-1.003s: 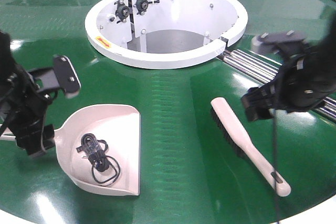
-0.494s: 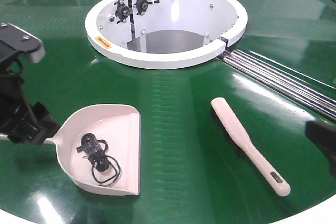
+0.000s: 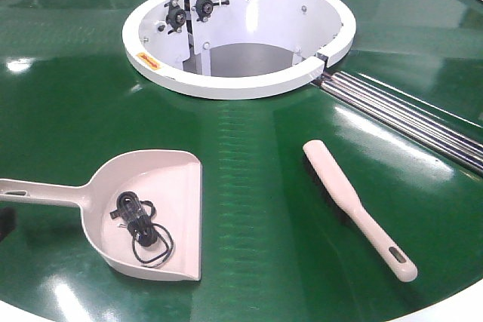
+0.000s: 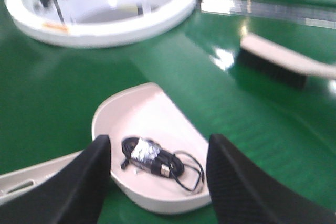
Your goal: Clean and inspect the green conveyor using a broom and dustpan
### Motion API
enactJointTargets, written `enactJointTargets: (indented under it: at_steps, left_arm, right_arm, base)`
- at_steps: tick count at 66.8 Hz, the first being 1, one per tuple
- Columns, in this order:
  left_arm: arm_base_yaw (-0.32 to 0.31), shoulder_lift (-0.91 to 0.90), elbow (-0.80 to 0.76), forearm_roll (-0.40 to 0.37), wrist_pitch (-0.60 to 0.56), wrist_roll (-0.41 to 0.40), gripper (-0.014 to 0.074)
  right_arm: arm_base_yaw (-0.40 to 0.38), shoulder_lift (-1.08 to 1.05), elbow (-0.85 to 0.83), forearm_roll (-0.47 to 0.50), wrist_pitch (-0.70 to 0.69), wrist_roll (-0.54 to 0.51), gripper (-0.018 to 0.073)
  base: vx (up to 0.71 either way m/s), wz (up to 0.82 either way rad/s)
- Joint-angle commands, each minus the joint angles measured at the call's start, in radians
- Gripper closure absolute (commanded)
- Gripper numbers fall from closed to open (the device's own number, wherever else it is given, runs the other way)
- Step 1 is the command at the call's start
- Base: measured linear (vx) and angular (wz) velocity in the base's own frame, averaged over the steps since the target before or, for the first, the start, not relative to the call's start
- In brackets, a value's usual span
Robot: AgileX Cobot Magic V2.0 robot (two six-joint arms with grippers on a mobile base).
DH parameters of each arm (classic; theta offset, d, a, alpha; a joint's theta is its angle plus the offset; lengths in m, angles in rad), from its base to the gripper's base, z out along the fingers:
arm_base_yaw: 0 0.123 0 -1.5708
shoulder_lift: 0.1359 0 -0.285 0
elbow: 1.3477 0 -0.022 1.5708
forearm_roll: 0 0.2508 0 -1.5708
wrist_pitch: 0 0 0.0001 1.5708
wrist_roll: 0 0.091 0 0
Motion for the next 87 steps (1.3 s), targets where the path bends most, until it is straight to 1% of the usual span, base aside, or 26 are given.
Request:
enactJointTargets:
  at_steps: [1, 7, 12, 18, 21, 24, 26, 28, 29, 30, 33, 35, 36, 37, 38, 44, 84, 87]
  left_arm:
    - [-0.005, -0.119, 0.067, -0.042, -0.176, -0.013, 0.0227]
    - [-0.005, -0.218, 0.158, -0.053, -0.258, -0.013, 0.0227]
    - [-0.005, -0.25, 0.211, -0.053, -0.309, -0.013, 0.0227]
    - [-0.005, -0.26, 0.252, -0.062, -0.321, -0.013, 0.0227]
    - [-0.005, -0.26, 0.262, -0.069, -0.322, -0.013, 0.023]
    - [-0.005, -0.26, 0.263, -0.069, -0.321, -0.013, 0.025]
    - [-0.005, -0.26, 0.263, -0.069, -0.322, -0.013, 0.0283]
    - [-0.005, -0.26, 0.263, -0.069, -0.325, -0.013, 0.0335]
    - [-0.005, -0.26, 0.263, -0.069, -0.326, -0.013, 0.036]
    - [-0.005, -0.26, 0.263, -0.069, -0.326, -0.013, 0.0402]
    - [-0.005, -0.26, 0.263, -0.069, -0.326, -0.013, 0.0512]
    - [-0.005, -0.26, 0.263, -0.069, -0.328, -0.013, 0.0591]
    - [-0.005, -0.26, 0.263, -0.069, -0.329, -0.012, 0.0606]
    - [-0.005, -0.26, 0.263, -0.069, -0.331, -0.012, 0.0605]
    - [-0.005, -0.26, 0.263, -0.069, -0.333, -0.012, 0.0605]
    - [-0.005, -0.26, 0.263, -0.069, -0.353, -0.012, 0.0604]
    - [-0.005, -0.26, 0.267, -0.069, -0.352, -0.012, 0.0603]
    - [-0.005, -0.26, 0.279, -0.05, -0.353, -0.009, 0.0603]
  right_arm:
    - [-0.005, 0.008, 0.003, 0.001, -0.131, -0.007, -0.0012]
    - [-0.005, 0.008, 0.021, 0.001, -0.163, -0.007, -0.0012]
    - [-0.005, 0.008, 0.044, 0.001, -0.183, -0.005, -0.0012]
    - [-0.005, 0.008, 0.067, 0.001, -0.176, -0.005, -0.0009]
    - [-0.005, 0.008, 0.076, 0.0, -0.171, -0.005, 0.0007]
    - [-0.005, 0.008, 0.078, -0.003, -0.169, -0.005, 0.0044]
    - [-0.005, 0.008, 0.078, -0.003, -0.171, -0.005, 0.0089]
    - [-0.005, 0.008, 0.078, -0.003, -0.174, -0.005, 0.0151]
    - [-0.005, 0.008, 0.078, -0.003, -0.175, -0.005, 0.0197]
    - [-0.005, 0.008, 0.078, -0.002, -0.175, -0.005, 0.0231]
    - [-0.005, 0.008, 0.078, 0.001, -0.17, -0.005, 0.0379]
    - [-0.005, 0.008, 0.078, 0.005, -0.163, -0.005, 0.0459]
    - [-0.005, 0.008, 0.078, 0.007, -0.158, -0.005, 0.0517]
    - [-0.005, 0.008, 0.078, 0.008, -0.155, -0.005, 0.0556]
    - [-0.005, 0.008, 0.078, 0.013, -0.153, -0.003, 0.0575]
    - [-0.005, 0.008, 0.078, 0.026, -0.15, -0.001, 0.0569]
    - [-0.005, 0.008, 0.078, 0.026, -0.15, -0.001, 0.0568]
    - [-0.005, 0.008, 0.078, 0.026, -0.15, -0.001, 0.0568]
  base:
    - [0.0, 0.0]
    - [0.0, 0.0]
    - [0.0, 0.0]
    - [0.0, 0.0]
    - [0.0, 0.0]
    - [0.0, 0.0]
    - [0.0, 0.0]
    - [0.0, 0.0]
    - [0.0, 0.0]
    - [0.0, 0.0]
    - [0.0, 0.0]
    - [0.0, 0.0]
    - [0.0, 0.0]
    - [0.0, 0.0]
    - [0.0, 0.0]
    - [0.0, 0.0]
    - [0.0, 0.0]
    - [0.0, 0.0]
